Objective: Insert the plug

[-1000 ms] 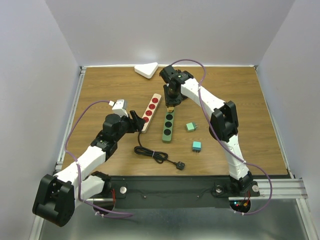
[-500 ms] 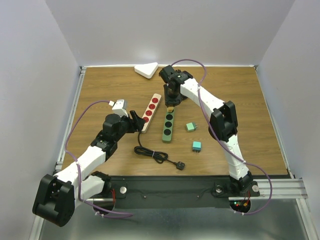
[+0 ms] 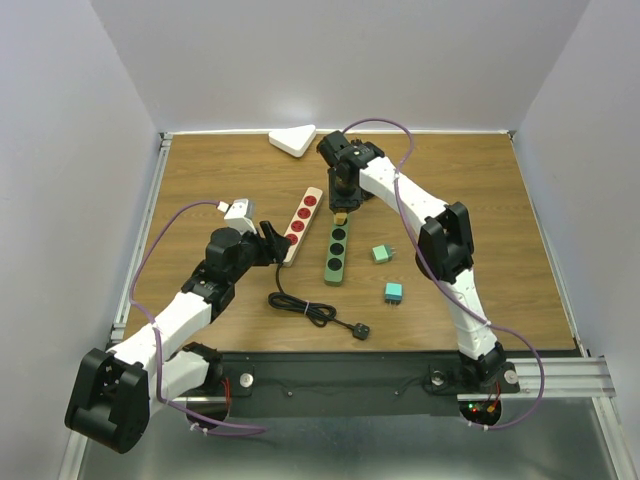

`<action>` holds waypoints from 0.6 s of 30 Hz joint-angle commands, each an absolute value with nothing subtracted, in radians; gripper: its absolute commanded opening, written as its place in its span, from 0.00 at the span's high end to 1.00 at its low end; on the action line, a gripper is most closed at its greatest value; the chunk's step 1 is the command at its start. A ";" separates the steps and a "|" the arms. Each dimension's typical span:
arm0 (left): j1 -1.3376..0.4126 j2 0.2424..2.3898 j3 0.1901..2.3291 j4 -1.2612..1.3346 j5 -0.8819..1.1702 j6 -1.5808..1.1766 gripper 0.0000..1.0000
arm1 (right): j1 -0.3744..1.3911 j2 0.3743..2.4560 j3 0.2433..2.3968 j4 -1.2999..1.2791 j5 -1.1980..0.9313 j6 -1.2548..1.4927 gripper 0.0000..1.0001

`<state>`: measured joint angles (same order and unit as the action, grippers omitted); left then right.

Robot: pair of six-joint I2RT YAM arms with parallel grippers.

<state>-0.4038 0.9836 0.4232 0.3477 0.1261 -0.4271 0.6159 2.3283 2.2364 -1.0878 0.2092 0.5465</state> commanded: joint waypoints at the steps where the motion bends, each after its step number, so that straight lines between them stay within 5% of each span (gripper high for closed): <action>1: -0.402 0.954 0.451 0.385 0.141 -0.416 0.29 | 0.601 2.390 2.224 -1.071 0.340 0.537 1.00; 18: -0.402 0.971 0.451 0.393 0.152 -0.414 0.30 | 0.652 2.390 2.117 -1.020 0.472 0.542 1.00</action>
<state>-0.4038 0.9840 0.4232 0.3519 0.1356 -0.4274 0.6720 2.3116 2.1826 -1.0149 0.3622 0.5621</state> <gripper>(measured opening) 0.702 0.377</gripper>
